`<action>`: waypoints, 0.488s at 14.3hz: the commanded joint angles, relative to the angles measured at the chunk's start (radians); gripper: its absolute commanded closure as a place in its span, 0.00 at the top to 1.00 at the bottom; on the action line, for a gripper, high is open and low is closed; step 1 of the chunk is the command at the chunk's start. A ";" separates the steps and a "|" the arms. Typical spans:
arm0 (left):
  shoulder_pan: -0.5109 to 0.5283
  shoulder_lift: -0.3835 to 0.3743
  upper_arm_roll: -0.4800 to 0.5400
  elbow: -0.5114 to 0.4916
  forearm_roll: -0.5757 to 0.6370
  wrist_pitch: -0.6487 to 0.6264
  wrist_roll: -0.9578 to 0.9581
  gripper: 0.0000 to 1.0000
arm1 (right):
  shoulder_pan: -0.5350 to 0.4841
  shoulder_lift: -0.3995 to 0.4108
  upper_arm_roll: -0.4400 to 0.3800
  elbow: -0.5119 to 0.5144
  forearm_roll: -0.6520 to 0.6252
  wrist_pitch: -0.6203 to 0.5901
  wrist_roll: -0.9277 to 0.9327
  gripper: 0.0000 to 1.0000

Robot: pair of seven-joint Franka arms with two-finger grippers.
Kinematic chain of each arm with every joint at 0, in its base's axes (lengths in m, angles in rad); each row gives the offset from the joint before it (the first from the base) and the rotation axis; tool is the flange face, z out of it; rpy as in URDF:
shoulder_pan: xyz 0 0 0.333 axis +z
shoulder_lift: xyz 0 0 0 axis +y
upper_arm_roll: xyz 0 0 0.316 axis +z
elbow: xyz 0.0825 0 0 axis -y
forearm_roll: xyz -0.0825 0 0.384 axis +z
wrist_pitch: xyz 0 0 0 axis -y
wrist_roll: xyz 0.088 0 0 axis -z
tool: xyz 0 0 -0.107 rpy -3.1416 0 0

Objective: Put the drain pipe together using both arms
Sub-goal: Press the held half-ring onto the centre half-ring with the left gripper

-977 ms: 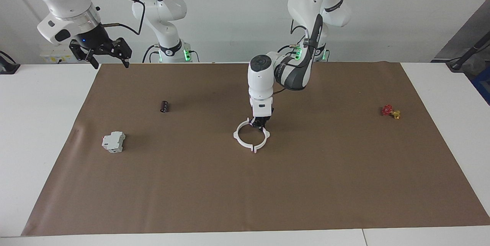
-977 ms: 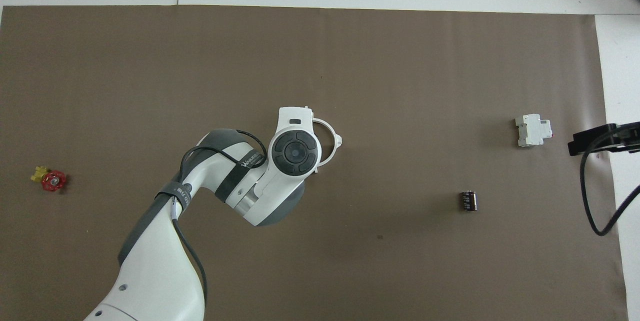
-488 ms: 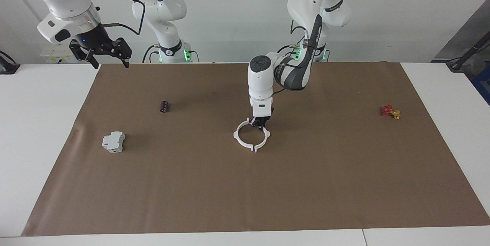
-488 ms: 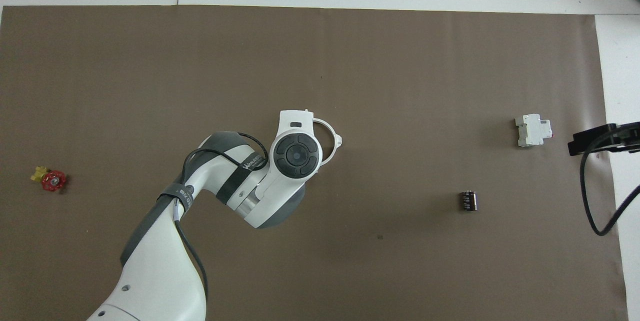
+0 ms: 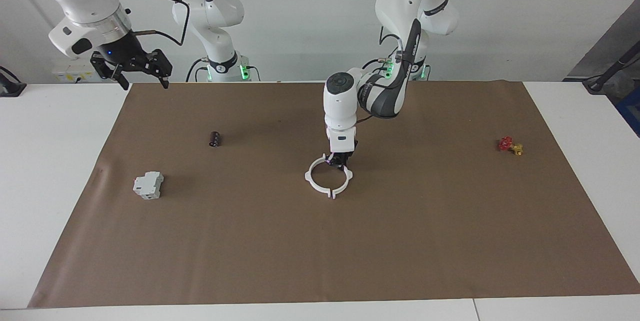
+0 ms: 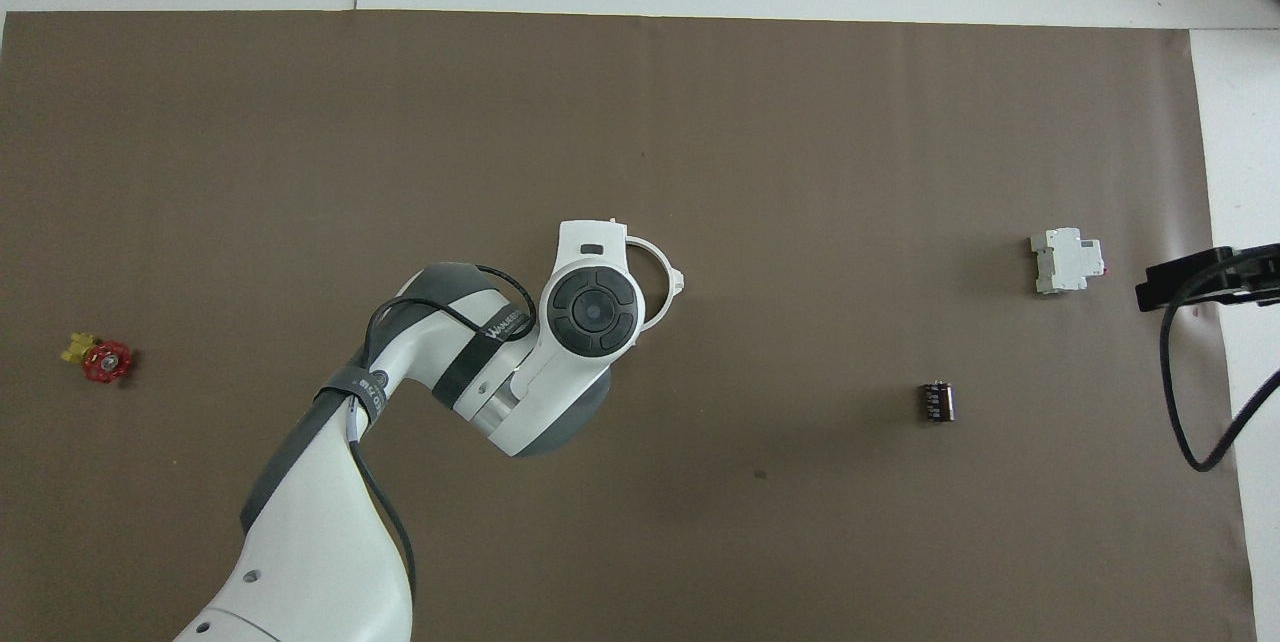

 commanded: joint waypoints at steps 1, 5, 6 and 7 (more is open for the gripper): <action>-0.022 -0.006 0.012 -0.021 0.021 0.014 -0.032 0.00 | -0.012 -0.021 0.006 -0.022 0.013 0.004 0.007 1.00; -0.022 -0.006 0.012 -0.018 0.021 0.017 -0.032 0.00 | -0.012 -0.021 0.006 -0.022 0.013 0.003 0.005 1.00; -0.022 -0.005 0.012 -0.018 0.021 0.023 -0.032 0.00 | -0.012 -0.021 0.006 -0.022 0.015 0.004 0.007 1.00; -0.022 -0.005 0.012 -0.018 0.021 0.025 -0.032 0.00 | -0.012 -0.021 0.006 -0.022 0.013 0.004 0.007 1.00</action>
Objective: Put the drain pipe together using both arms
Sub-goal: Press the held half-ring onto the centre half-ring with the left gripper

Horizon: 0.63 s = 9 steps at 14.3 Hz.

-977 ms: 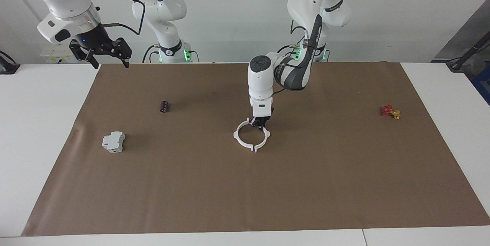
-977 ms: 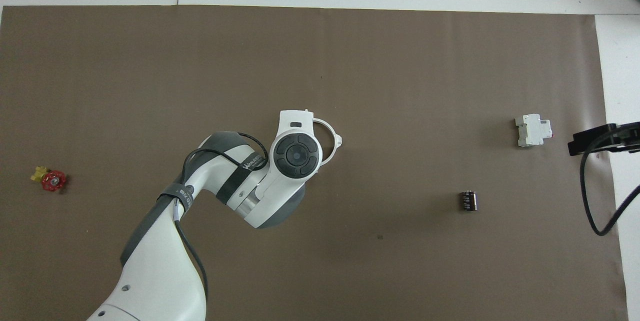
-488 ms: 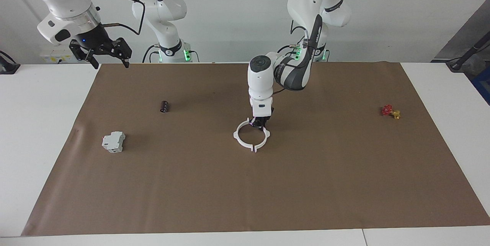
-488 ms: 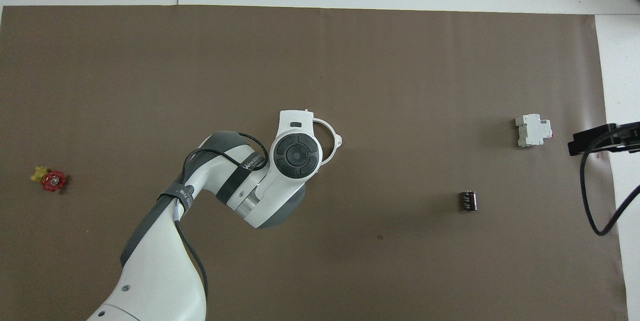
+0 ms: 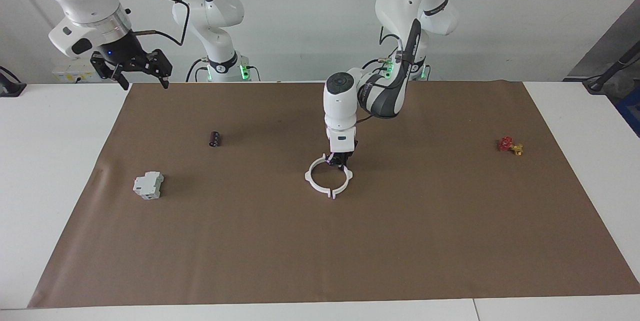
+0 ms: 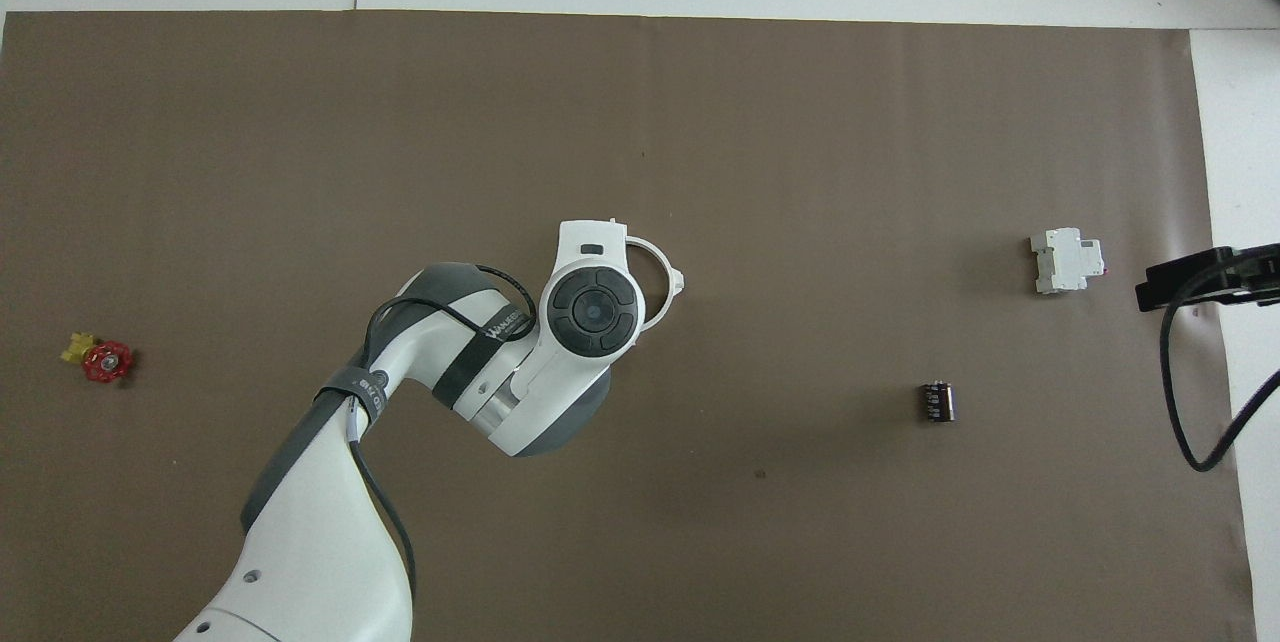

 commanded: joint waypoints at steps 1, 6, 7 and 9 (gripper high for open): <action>-0.022 -0.005 0.012 -0.018 0.021 0.024 -0.031 0.00 | -0.012 -0.021 0.006 -0.022 0.013 0.004 0.005 1.00; -0.023 -0.003 0.012 -0.015 0.019 0.028 -0.034 0.00 | -0.012 -0.021 0.006 -0.022 0.013 0.004 0.005 1.00; -0.023 -0.003 0.012 -0.013 0.019 0.030 -0.034 0.00 | -0.012 -0.021 0.006 -0.022 0.013 0.004 0.005 1.00; -0.023 -0.003 0.012 -0.013 0.019 0.031 -0.034 0.00 | -0.012 -0.021 0.006 -0.022 0.015 0.004 0.007 1.00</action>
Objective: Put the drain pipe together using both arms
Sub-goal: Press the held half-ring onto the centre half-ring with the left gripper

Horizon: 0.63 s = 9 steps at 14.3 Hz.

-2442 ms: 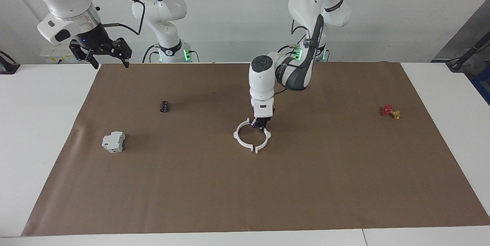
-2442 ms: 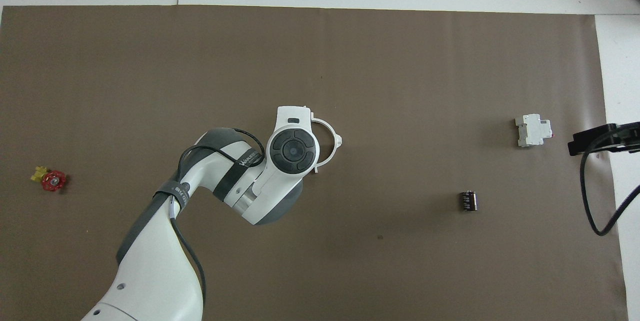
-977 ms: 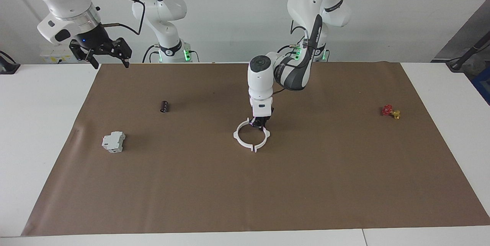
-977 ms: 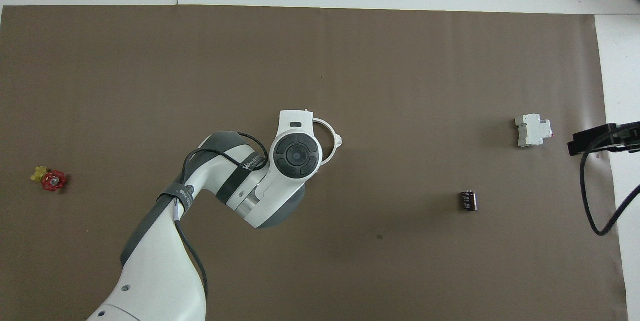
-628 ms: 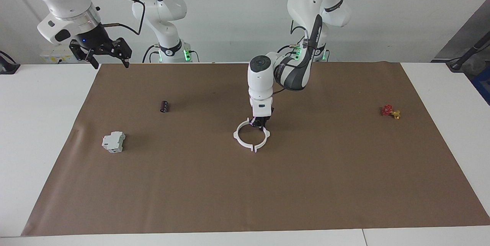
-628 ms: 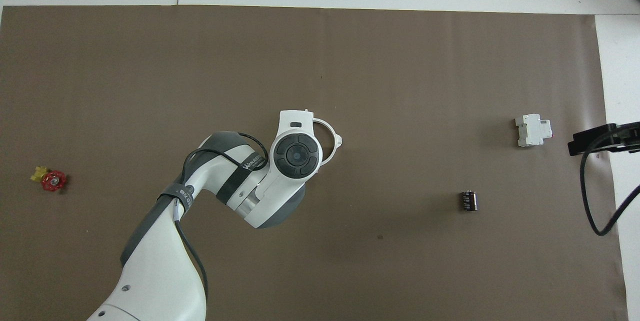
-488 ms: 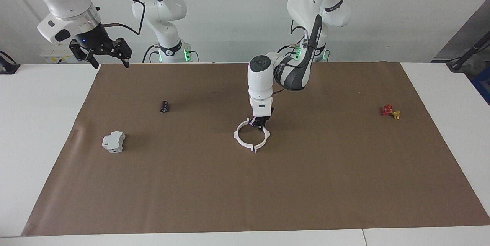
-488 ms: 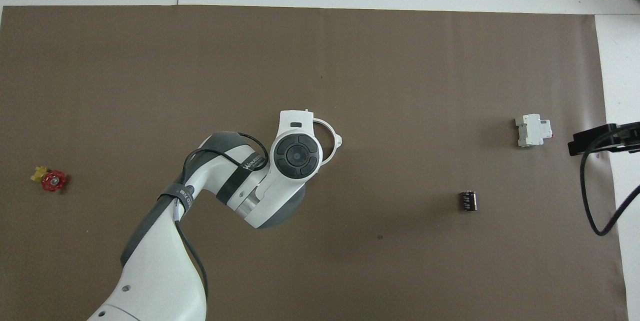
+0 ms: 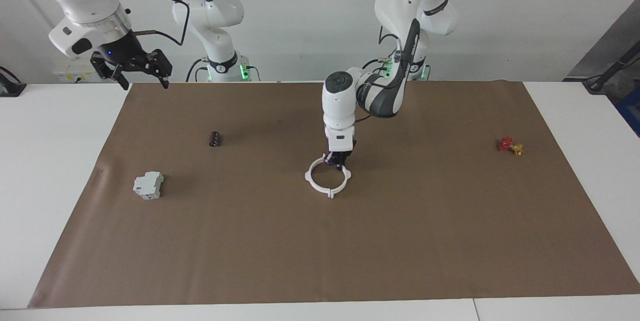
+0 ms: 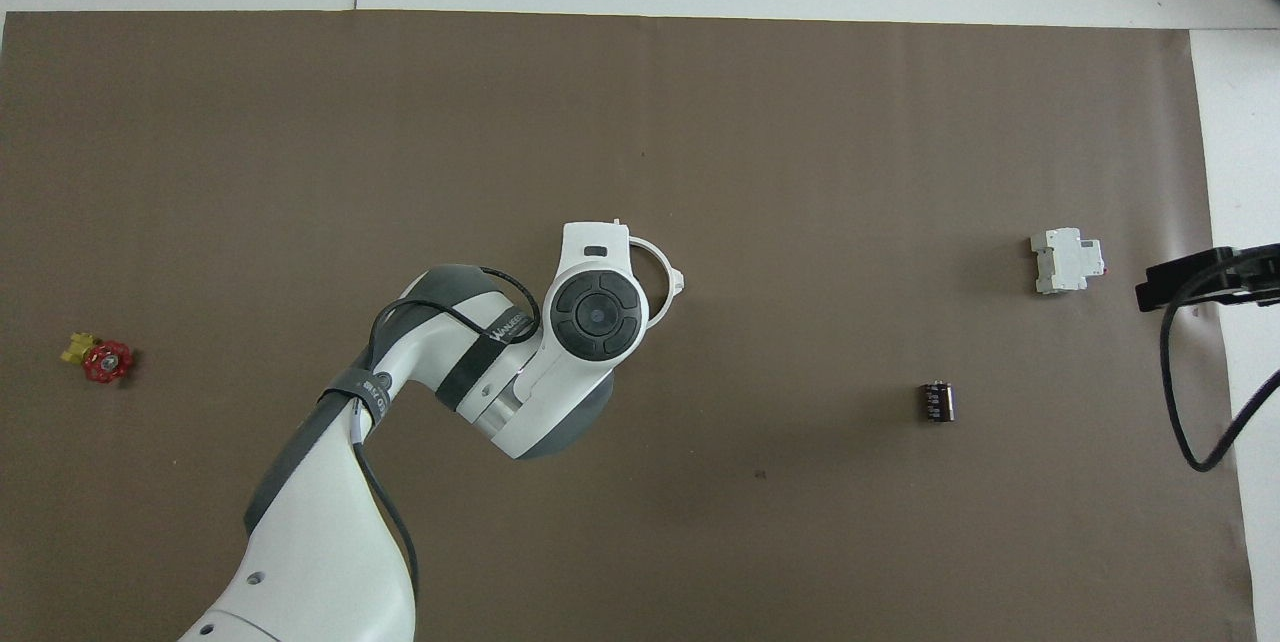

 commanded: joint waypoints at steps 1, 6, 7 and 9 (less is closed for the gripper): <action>-0.019 -0.004 0.015 -0.014 0.019 0.022 -0.028 0.00 | -0.012 -0.021 0.006 -0.022 0.013 0.004 0.007 1.00; -0.019 -0.004 0.015 -0.015 0.019 0.022 -0.028 0.00 | -0.012 -0.021 0.006 -0.022 0.013 0.004 0.007 1.00; -0.018 -0.004 0.015 -0.016 0.019 0.022 -0.028 0.00 | -0.012 -0.021 0.006 -0.022 0.013 0.004 0.007 1.00; -0.018 -0.004 0.015 -0.018 0.021 0.023 -0.026 0.21 | -0.012 -0.021 0.006 -0.022 0.015 0.004 0.007 1.00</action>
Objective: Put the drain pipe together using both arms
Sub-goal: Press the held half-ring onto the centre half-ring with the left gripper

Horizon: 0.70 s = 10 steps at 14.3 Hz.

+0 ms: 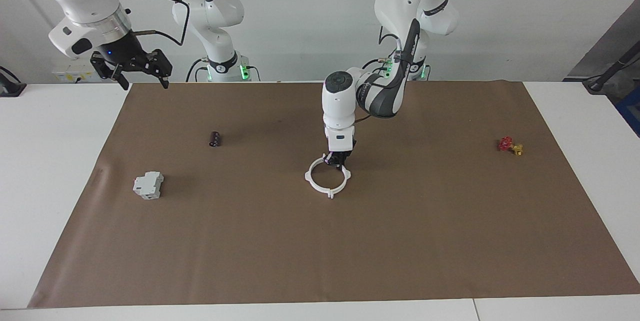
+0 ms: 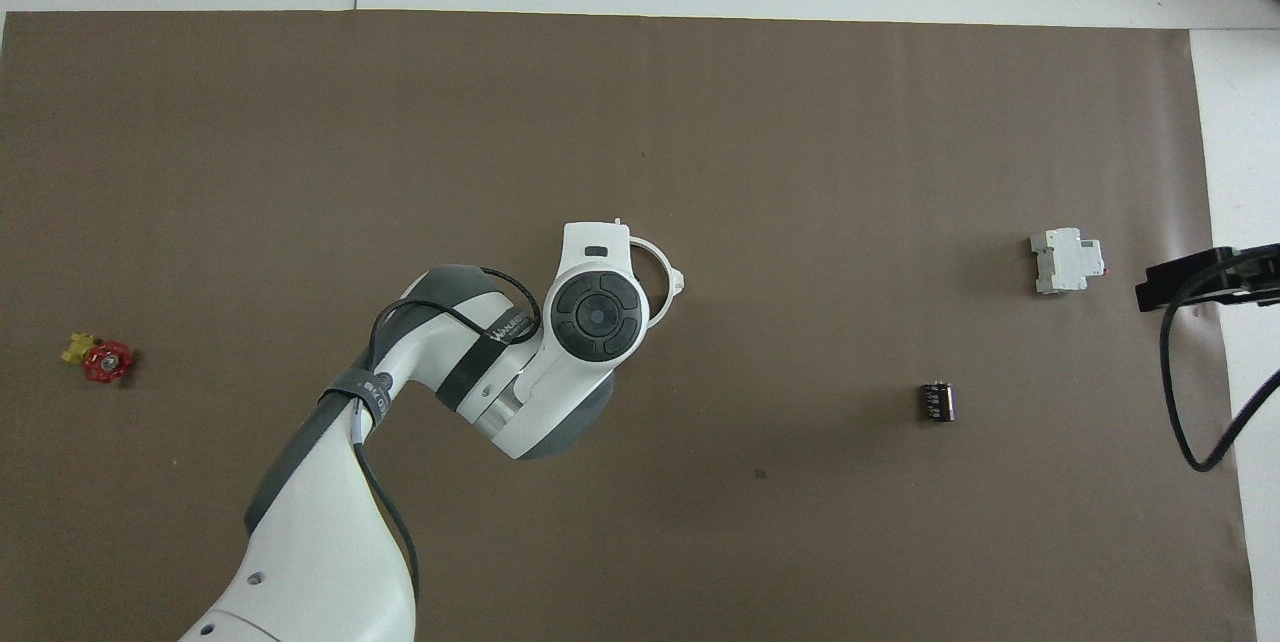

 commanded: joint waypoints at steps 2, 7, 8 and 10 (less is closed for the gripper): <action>-0.018 -0.005 0.017 -0.018 0.021 0.018 -0.024 1.00 | -0.012 -0.021 0.006 -0.022 0.015 0.004 0.007 1.00; -0.018 -0.005 0.015 -0.018 0.021 0.021 -0.023 1.00 | -0.012 -0.021 0.006 -0.022 0.013 0.004 0.007 1.00; -0.018 -0.005 0.015 -0.018 0.021 0.021 -0.023 1.00 | -0.012 -0.021 0.006 -0.022 0.015 0.004 0.007 1.00; -0.018 -0.005 0.015 -0.018 0.021 0.021 -0.021 1.00 | -0.012 -0.021 0.006 -0.022 0.013 0.004 0.007 1.00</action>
